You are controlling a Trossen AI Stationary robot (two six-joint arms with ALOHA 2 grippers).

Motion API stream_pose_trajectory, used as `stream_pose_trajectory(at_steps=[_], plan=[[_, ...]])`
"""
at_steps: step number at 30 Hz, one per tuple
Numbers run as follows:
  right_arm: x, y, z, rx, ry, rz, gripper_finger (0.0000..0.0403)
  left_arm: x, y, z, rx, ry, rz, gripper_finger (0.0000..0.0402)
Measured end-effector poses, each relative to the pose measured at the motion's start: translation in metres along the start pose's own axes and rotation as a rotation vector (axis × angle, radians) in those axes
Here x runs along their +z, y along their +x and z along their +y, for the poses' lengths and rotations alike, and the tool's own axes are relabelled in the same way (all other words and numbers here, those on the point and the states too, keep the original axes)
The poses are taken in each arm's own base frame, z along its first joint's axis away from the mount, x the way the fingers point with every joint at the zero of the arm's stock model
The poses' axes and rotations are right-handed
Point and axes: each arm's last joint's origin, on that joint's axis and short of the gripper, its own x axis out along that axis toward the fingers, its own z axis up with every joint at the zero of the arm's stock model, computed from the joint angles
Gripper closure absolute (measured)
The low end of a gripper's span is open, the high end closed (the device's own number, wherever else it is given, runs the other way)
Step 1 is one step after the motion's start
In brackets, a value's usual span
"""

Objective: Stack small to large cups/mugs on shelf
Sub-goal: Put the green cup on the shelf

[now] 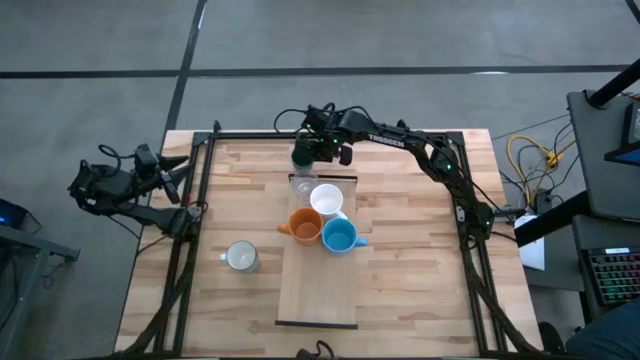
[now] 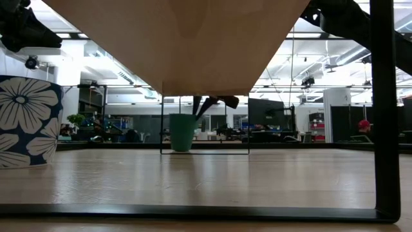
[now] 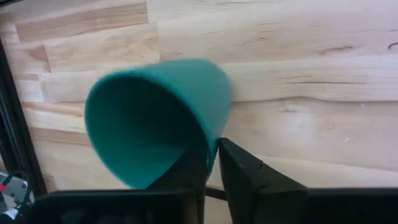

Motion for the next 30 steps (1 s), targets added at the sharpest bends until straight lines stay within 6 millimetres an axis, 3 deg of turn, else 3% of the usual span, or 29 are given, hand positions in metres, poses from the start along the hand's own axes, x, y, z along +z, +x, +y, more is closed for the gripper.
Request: stream_pose_trajectory(at_steps=[3,9,14,22,30], plan=[[0.0,0.0,0.0,0.0,-0.02,0.0,0.0387,0.0,0.0,0.0,0.0,0.0,0.0,0.0272],[0.002,-0.003,-0.001,-0.012,-0.07,0.002,0.0393,0.0,0.0,0.0,0.0,0.0,0.0,0.0272],[0.009,-0.02,-0.007,-0.118,-0.115,-0.042,0.0394,0.0,0.0,0.0,0.0,0.0,0.0,0.0272],[0.049,-0.079,-0.026,-0.25,-0.127,-0.172,0.0394,0.0,0.0,0.0,0.0,0.001,0.001,0.0272],[0.067,-0.166,-0.057,-0.326,-0.183,-0.165,0.0394,0.0,0.0,-0.001,-0.012,0.001,0.006,0.0272]])
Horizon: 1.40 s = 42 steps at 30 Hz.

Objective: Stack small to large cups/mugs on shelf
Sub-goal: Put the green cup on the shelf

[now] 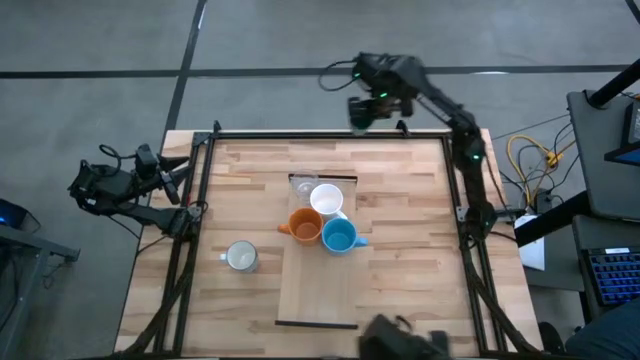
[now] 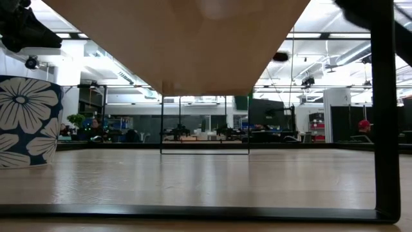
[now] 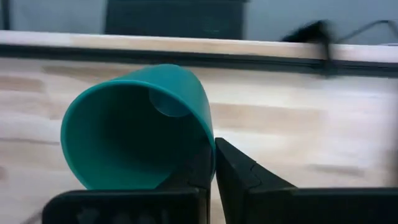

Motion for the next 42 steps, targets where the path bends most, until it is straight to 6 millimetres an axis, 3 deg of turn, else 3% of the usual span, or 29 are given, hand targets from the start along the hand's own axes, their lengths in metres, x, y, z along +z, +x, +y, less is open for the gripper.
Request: stream_pose_trajectory(at_steps=[4,10,17,24,42], plan=[[0.002,-0.047,-0.036,0.031,-0.017,-0.077,0.0394,0.0,0.0,0.0,-0.001,0.0,0.0,0.0272],[-0.013,-0.113,-0.09,0.035,0.043,-0.254,0.0395,0.0,0.0,0.0,-0.003,0.0,0.001,0.0272],[-0.051,-0.156,-0.137,0.078,0.077,-0.329,0.0395,0.0,0.0,0.0,-0.003,0.0,0.001,0.0272],[-0.096,-0.157,-0.153,0.116,0.016,-0.269,0.0395,0.0,0.0,0.0,-0.003,0.0,0.001,0.0272],[-0.18,-0.12,-0.135,0.234,-0.202,0.095,0.0395,0.0,0.0,0.0,-0.004,-0.003,0.001,0.0272]])
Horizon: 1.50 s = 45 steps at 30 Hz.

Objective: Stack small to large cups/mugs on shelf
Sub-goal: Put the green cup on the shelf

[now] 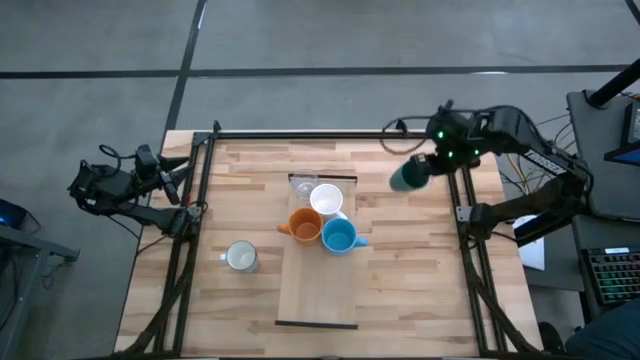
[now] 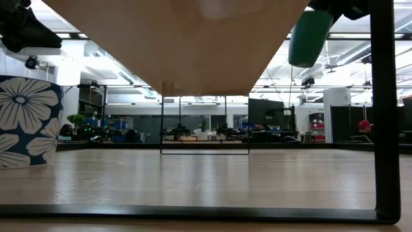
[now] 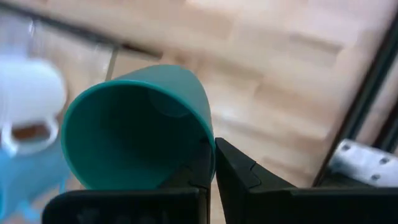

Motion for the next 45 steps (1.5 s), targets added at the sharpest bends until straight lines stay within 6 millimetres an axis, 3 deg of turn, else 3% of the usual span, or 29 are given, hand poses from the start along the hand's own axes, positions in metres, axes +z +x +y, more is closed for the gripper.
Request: stream_pose_trajectory(at_steps=[15,24,32,45], plan=[[-0.068,0.0,0.035,0.076,-0.036,0.252,0.0394,0.0,0.0,0.0,-0.002,-0.001,0.0,0.0272],[-0.104,0.022,0.07,-0.03,-0.114,0.339,0.0394,0.0,0.0,0.0,-0.008,-0.005,0.0,0.0272],[-0.114,0.035,0.118,-0.041,-0.224,0.354,0.0394,0.0,0.0,0.0,-0.011,-0.005,0.001,0.0272],[-0.113,0.044,0.2,0.098,-0.384,0.332,0.0394,0.0,0.0,-0.001,-0.02,-0.005,0.004,0.0272]])
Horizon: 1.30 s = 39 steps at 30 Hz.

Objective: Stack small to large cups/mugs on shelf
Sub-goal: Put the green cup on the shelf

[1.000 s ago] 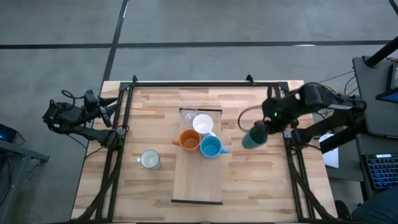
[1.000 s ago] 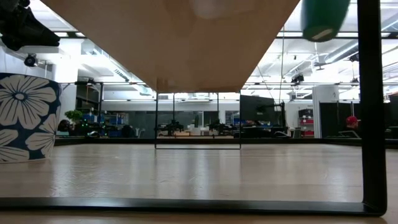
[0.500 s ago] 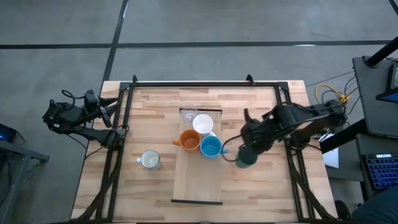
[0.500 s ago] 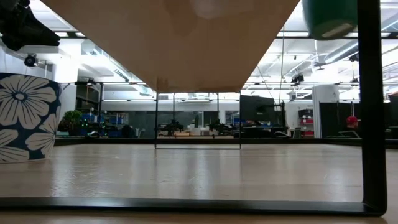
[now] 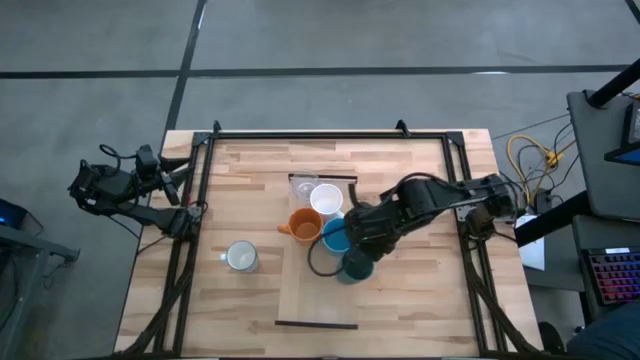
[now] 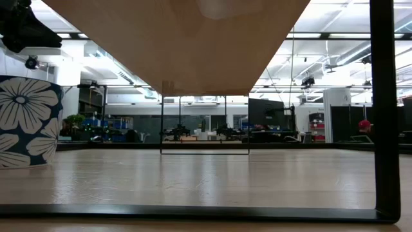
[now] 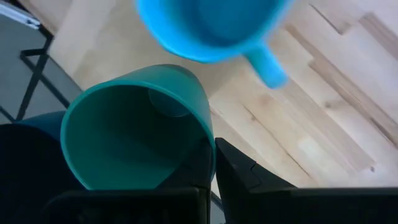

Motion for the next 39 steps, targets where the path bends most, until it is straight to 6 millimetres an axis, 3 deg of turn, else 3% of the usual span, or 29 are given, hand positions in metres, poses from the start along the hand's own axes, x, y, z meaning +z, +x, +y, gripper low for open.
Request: stream_pose_trajectory(at_steps=[11,22,39], plan=[[0.016,0.026,0.026,0.018,-0.081,0.05,0.0394,0.0,0.0,0.0,-0.002,0.001,0.001,0.0272],[0.031,0.029,0.02,-0.008,-0.088,0.019,0.0394,0.0,0.0,0.0,-0.002,0.002,0.001,0.0272],[0.032,0.029,0.019,0.001,-0.11,0.032,0.0394,0.0,0.0,0.0,-0.002,0.002,0.001,0.0272]])
